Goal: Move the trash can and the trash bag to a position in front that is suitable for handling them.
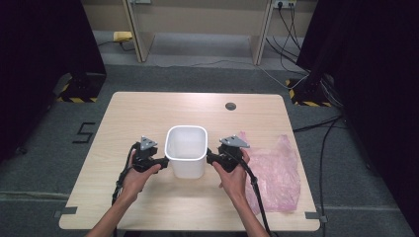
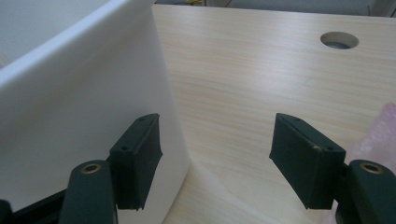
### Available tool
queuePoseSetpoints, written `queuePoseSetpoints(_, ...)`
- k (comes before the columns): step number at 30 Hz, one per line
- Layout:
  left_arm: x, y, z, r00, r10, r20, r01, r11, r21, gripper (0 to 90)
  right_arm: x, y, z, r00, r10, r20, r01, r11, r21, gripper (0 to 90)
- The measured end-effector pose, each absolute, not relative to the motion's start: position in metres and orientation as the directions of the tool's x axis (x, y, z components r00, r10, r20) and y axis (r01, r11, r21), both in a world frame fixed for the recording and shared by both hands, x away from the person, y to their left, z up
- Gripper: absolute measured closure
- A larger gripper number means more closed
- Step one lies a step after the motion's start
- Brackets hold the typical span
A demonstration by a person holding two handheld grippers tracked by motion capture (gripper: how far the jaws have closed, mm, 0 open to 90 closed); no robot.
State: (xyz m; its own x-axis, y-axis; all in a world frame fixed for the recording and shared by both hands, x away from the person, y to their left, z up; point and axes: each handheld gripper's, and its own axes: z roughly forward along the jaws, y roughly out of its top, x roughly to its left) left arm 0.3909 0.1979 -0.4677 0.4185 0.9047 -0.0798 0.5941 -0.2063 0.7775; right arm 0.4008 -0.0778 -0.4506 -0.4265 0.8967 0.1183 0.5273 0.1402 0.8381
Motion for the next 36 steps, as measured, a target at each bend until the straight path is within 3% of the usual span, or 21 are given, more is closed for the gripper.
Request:
queuePoseSetpoints(8, 0.372, 0.179, -0.464, 0.465, 0.884, -0.051, 0.566, -0.252, 0.785, 37.0, 0.385, -0.099, -0.452, -0.415, 0.905, 0.097, 0.51, 0.143, 0.848, 33.7)
queuePoseSetpoints(13, 0.37, 0.172, -0.465, 0.478, 0.877, -0.038, 0.553, -0.267, 0.789, 32.5, 0.378, -0.111, -0.453, -0.404, 0.909, 0.106, 0.508, 0.126, 0.852, 33.3)
queuePoseSetpoints(15, 0.37, 0.172, -0.466, 0.481, 0.876, -0.048, 0.555, -0.262, 0.79, 27.5, 0.376, -0.115, -0.454, -0.4, 0.911, 0.096, 0.503, 0.131, 0.854, 28.3)
queuePoseSetpoints(18, 0.369, 0.178, -0.467, 0.472, 0.881, -0.048, 0.552, -0.253, 0.794, 19.9, 0.376, -0.12, -0.453, -0.401, 0.913, 0.075, 0.489, 0.144, 0.86, 25.3)
queuePoseSetpoints(25, 0.362, 0.205, -0.471, 0.429, 0.901, -0.066, 0.543, -0.199, 0.816, 18.4, 0.368, -0.163, -0.449, -0.367, 0.93, 0.009, 0.491, 0.186, 0.851, 21.7)
queuePoseSetpoints(36, 0.352, 0.232, -0.488, 0.419, 0.907, -0.037, 0.559, -0.226, 0.797, 17.1, 0.359, -0.205, -0.459, -0.316, 0.949, 0.004, 0.529, 0.173, 0.831, 22.0)
